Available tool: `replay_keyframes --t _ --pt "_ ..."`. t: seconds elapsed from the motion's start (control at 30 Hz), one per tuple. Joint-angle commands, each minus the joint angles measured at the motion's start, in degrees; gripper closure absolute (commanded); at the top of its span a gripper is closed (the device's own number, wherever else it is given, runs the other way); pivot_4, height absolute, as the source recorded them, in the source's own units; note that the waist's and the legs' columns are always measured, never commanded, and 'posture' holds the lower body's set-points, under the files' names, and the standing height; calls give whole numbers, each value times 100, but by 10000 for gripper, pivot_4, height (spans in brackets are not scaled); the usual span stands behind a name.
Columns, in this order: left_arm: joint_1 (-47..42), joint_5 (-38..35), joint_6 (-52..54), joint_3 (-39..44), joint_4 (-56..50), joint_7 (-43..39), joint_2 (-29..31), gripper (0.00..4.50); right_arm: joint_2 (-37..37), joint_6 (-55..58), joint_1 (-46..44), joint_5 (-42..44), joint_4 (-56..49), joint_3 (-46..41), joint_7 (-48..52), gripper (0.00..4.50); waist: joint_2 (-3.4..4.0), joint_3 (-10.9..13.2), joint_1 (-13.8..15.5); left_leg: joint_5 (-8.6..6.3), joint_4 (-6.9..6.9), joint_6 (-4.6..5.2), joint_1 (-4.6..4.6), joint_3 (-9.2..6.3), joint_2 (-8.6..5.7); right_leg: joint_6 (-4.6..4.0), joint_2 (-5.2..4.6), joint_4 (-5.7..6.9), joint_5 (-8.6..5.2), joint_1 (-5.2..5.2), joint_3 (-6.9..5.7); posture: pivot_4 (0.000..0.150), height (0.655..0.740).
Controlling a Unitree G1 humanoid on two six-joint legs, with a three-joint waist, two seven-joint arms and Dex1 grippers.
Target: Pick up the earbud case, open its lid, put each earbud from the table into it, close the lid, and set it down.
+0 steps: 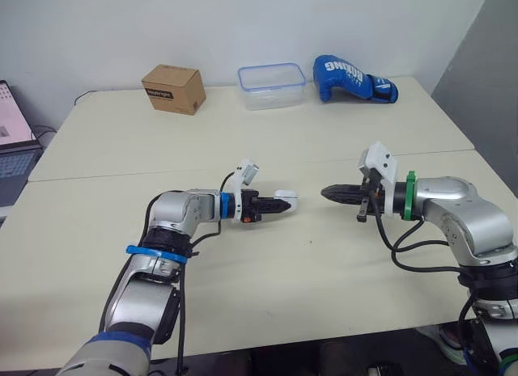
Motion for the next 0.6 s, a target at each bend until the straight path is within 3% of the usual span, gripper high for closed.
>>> replay_keyframes --t 0.03,0.57,0.6 --pt "-127 85 -155 75 102 17 -29 37473 -35 24 96 104 -231 -10 -59 44663 0 0 5 0 0 0 0 -1 0 0 0 -1 0 0 -1 1500 7307" --pt "-120 456 -200 42 535 157 49 37473 -86 -7 178 130 -343 89 67 44663 0 0 5 0 2 0 1 0 -1 0 -1 2 0 2 0 1500 7307" --pt "-113 516 -269 -2 536 155 66 30230 -85 -8 177 131 -345 91 67 45000 0 0 5 0 2 0 1 0 -1 0 -1 2 0 2 -1 1500 7307"
